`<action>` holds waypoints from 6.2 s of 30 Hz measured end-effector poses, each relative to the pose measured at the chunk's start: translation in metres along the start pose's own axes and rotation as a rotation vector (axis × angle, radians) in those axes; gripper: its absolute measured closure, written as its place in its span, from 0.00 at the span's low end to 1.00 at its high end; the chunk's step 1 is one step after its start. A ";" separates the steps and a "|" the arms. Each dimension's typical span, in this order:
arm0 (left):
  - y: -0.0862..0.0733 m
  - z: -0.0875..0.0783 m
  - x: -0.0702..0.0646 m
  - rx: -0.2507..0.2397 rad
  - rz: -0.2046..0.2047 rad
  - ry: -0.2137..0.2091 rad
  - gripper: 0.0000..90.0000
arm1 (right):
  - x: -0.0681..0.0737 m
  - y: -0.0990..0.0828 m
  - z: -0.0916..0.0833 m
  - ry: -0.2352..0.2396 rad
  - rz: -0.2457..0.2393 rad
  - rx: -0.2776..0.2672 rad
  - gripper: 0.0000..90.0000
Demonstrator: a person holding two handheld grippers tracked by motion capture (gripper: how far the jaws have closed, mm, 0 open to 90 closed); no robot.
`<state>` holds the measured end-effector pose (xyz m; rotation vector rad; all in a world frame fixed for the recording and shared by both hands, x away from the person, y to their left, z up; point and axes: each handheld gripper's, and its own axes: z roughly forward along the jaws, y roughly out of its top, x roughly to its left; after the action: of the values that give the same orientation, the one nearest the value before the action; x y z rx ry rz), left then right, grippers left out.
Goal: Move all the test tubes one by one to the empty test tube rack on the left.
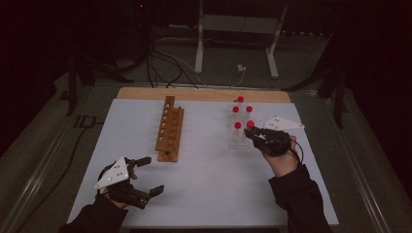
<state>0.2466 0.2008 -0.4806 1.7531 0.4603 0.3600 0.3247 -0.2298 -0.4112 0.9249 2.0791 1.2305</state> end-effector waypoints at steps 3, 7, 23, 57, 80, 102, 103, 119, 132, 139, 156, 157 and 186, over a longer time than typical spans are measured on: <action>0.005 0.003 -0.002 0.007 0.010 -0.008 0.00 | 0.007 -0.001 0.005 0.025 -0.020 0.016 0.83; 0.013 0.005 -0.002 -0.007 0.017 -0.017 0.00 | 0.018 -0.003 0.012 0.058 -0.043 0.039 0.83; 0.043 0.031 -0.006 0.016 0.034 -0.091 0.00 | 0.058 -0.009 0.027 0.172 -0.121 0.097 0.83; 0.062 0.097 -0.015 0.054 0.066 -0.130 0.34 | 0.109 -0.014 0.037 0.323 -0.188 0.138 0.83; 0.057 0.113 -0.018 0.101 0.113 -0.104 0.75 | 0.110 -0.014 0.036 0.333 -0.179 0.137 0.83; 0.062 0.111 -0.015 0.112 0.124 -0.082 0.80 | 0.107 -0.014 0.034 0.316 -0.161 0.113 0.74; 0.062 0.110 -0.014 0.114 0.127 -0.075 0.80 | 0.106 -0.014 0.033 0.315 -0.156 0.106 0.72; 0.080 0.095 0.013 0.123 0.121 0.003 0.80 | 0.082 -0.021 0.008 0.279 -0.072 -0.015 0.40; 0.099 0.085 0.045 0.119 0.100 0.088 0.80 | 0.073 -0.024 0.004 0.263 0.003 -0.082 0.03; 0.105 0.083 0.060 0.106 0.091 0.137 0.80 | 0.070 -0.023 0.002 0.269 0.017 -0.099 0.00; 0.128 0.084 0.092 0.074 0.076 0.239 0.80 | 0.070 -0.023 0.000 0.263 0.004 -0.123 0.00; 0.129 0.083 0.094 0.069 0.069 0.241 0.80 | 0.070 -0.024 0.000 0.263 0.005 -0.126 0.00; 0.131 0.102 0.163 0.027 -0.012 0.477 0.80 | 0.072 -0.024 0.000 0.300 -0.009 -0.126 0.00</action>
<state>0.4521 0.1683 -0.3763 1.6850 0.8163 0.7732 0.2736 -0.1819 -0.4408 0.7082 2.1966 1.5553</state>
